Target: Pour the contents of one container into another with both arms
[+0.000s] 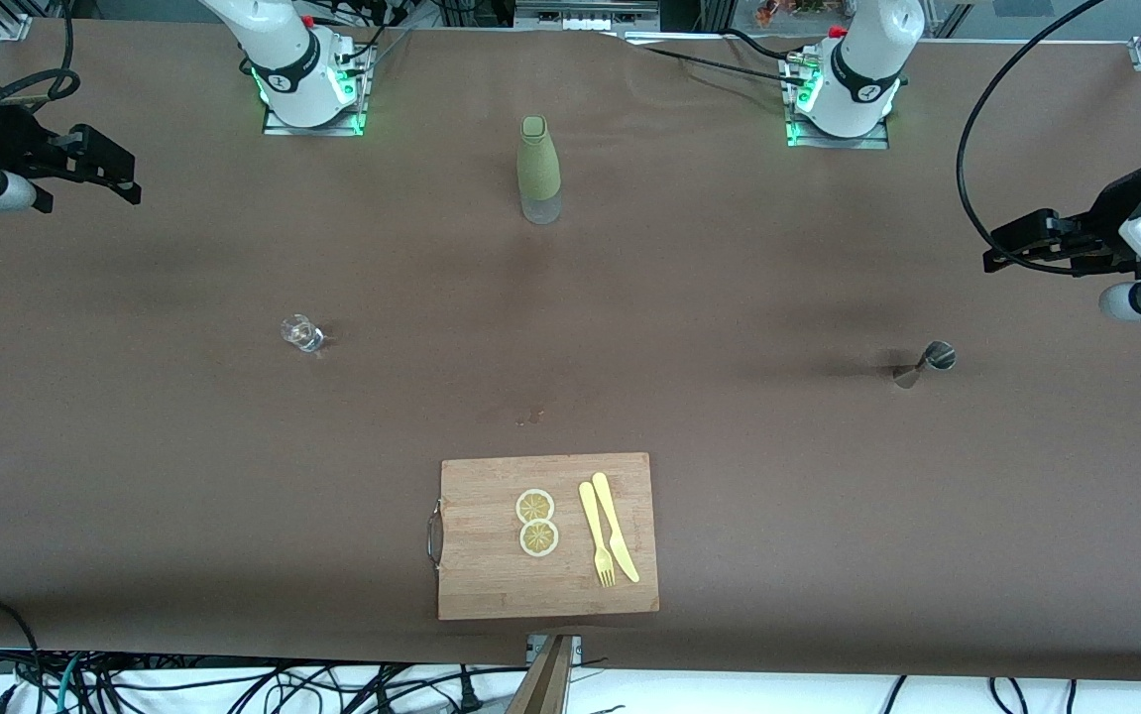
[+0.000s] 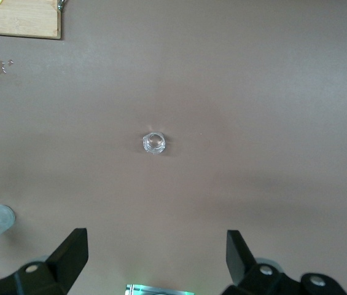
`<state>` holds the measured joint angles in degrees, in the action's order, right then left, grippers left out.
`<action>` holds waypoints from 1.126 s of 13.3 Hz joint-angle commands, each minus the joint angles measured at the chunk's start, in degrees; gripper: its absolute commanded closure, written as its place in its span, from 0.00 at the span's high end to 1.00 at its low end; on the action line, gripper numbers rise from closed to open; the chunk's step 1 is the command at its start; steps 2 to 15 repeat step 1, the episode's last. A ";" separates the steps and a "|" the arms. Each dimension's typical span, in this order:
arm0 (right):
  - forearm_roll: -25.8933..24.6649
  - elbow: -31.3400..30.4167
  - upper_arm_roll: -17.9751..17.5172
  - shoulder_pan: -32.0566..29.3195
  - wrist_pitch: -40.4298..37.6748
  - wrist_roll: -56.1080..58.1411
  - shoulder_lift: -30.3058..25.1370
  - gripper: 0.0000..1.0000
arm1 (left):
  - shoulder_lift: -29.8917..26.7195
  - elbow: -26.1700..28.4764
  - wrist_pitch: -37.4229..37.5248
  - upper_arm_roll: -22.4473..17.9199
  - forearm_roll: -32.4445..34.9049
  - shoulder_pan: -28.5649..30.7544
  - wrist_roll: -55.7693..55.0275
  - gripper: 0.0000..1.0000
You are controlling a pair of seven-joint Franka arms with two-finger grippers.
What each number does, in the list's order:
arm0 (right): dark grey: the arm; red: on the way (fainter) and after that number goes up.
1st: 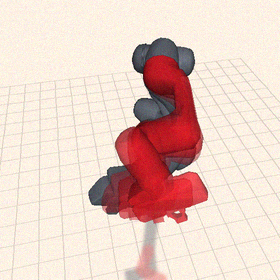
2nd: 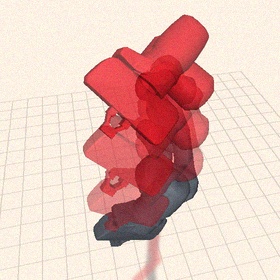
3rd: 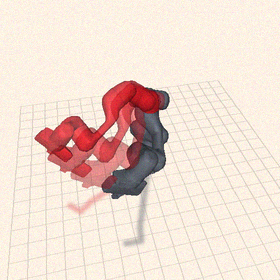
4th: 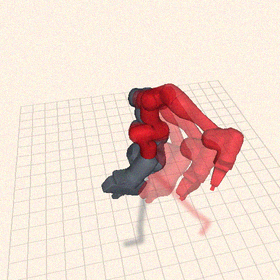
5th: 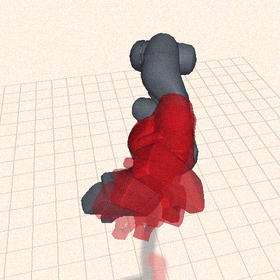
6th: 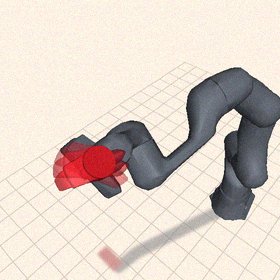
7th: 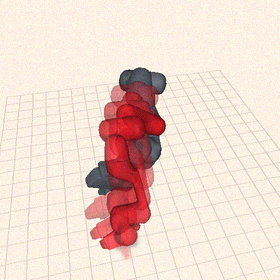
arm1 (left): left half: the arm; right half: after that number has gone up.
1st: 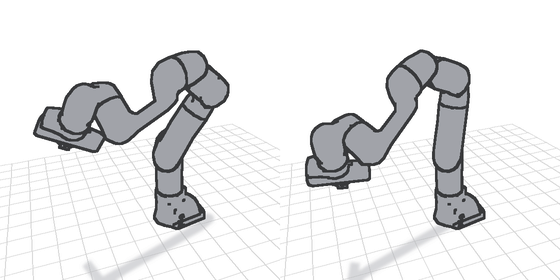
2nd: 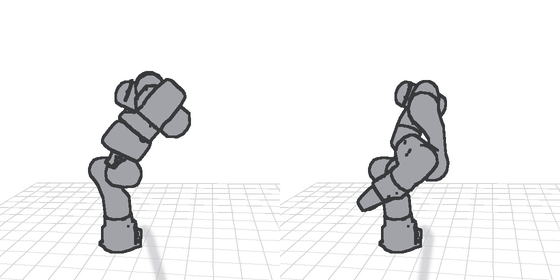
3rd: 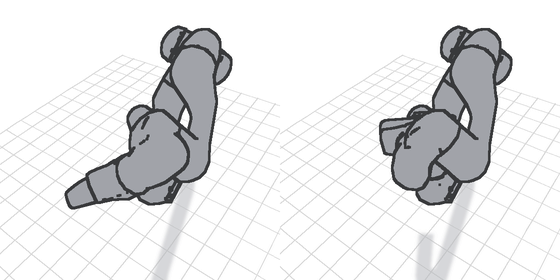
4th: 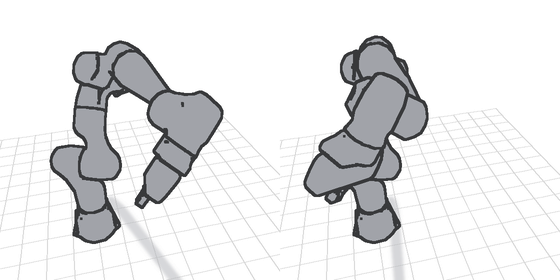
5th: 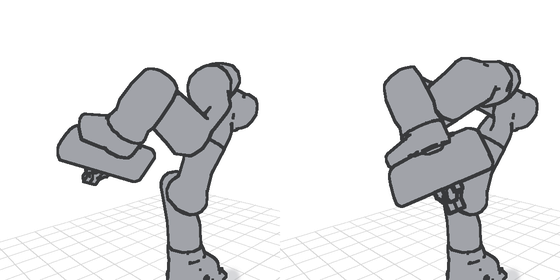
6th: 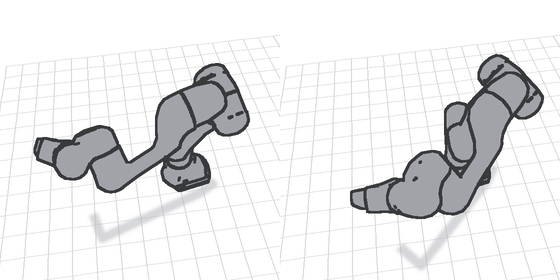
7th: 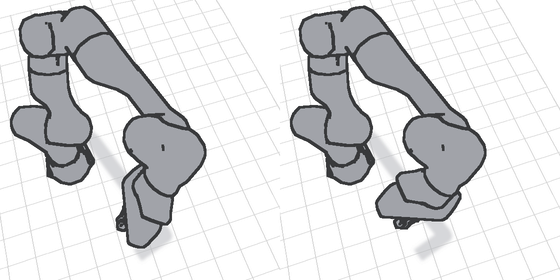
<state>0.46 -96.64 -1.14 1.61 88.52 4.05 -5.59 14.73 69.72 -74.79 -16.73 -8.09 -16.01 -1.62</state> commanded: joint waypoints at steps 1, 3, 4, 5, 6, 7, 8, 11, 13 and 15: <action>-0.37 -0.65 -0.09 -0.12 -0.54 -1.06 -1.26 1.00 | -1.54 1.73 -0.53 3.26 1.23 2.02 -0.93 1.00; -0.37 -0.65 -0.09 -0.12 -0.54 -1.06 -1.26 1.00 | -1.54 1.73 -0.53 3.26 1.23 2.02 -0.93 1.00; -0.37 -0.65 -0.09 -0.12 -0.54 -1.06 -1.26 1.00 | -1.54 1.73 -0.53 3.26 1.23 2.02 -0.93 1.00; -0.37 -0.65 -0.09 -0.12 -0.54 -1.06 -1.26 1.00 | -1.54 1.73 -0.53 3.26 1.23 2.02 -0.93 1.00; -0.37 -0.65 -0.09 -0.12 -0.54 -1.06 -1.26 1.00 | -1.54 1.73 -0.53 3.26 1.23 2.02 -0.93 1.00; -0.37 -0.65 -0.09 -0.12 -0.54 -1.06 -1.26 1.00 | -1.54 1.73 -0.53 3.26 1.23 2.02 -0.93 1.00; -0.37 -0.65 -0.09 -0.12 -0.54 -1.06 -1.26 1.00 | -1.54 1.73 -0.53 3.26 1.23 2.02 -0.93 1.00; -0.37 -0.65 -0.09 -0.12 -0.54 -1.06 -1.26 1.00 | -1.54 1.73 -0.53 3.26 1.23 2.02 -0.93 1.00; -0.37 -0.65 -0.09 -0.12 -0.54 -1.06 -1.26 1.00 | -1.54 1.73 -0.53 3.26 1.23 2.02 -0.93 1.00; -0.37 -0.65 -0.09 -0.12 -0.54 -1.06 -1.26 1.00 | -1.54 1.73 -0.53 3.26 1.23 2.02 -0.93 1.00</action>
